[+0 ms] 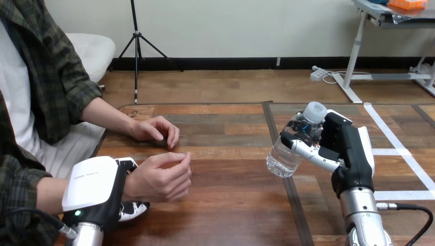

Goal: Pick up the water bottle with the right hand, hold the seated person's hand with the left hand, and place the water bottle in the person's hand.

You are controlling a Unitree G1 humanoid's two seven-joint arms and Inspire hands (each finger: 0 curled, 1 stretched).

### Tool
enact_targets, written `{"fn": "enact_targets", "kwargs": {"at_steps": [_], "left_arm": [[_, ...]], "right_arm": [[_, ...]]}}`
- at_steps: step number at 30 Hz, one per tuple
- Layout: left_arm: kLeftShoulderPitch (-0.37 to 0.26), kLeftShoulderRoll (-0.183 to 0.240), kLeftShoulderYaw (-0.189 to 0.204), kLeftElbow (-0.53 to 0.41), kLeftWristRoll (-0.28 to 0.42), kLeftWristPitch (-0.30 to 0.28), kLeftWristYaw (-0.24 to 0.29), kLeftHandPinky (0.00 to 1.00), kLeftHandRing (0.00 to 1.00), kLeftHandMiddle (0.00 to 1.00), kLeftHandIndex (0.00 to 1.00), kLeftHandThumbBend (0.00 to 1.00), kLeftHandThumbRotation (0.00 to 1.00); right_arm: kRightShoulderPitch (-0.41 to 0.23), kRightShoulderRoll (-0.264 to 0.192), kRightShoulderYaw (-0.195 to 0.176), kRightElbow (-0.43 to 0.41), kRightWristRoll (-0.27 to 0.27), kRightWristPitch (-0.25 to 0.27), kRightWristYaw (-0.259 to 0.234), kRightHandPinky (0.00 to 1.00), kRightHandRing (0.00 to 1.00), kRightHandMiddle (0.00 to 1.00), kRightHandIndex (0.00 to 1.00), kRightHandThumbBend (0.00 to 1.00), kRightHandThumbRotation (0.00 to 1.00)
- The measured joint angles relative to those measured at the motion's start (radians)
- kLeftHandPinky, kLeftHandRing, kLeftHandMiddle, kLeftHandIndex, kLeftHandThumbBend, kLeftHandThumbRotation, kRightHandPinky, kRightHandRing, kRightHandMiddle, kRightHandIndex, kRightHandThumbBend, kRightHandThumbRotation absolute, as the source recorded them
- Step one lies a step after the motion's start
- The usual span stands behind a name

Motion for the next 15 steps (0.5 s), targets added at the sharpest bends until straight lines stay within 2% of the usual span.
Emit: {"fn": "enact_targets", "kwargs": {"at_steps": [15], "left_arm": [[0.009, -0.004, 0.004, -0.011, -0.003, -0.009, 0.002, 0.43, 0.47, 0.52, 0.52, 0.74, 0.0]], "right_arm": [[0.0, 0.0, -0.001, 0.0, 0.002, 0.0, 0.0, 0.43, 0.48, 0.51, 0.54, 0.69, 0.0]]}}
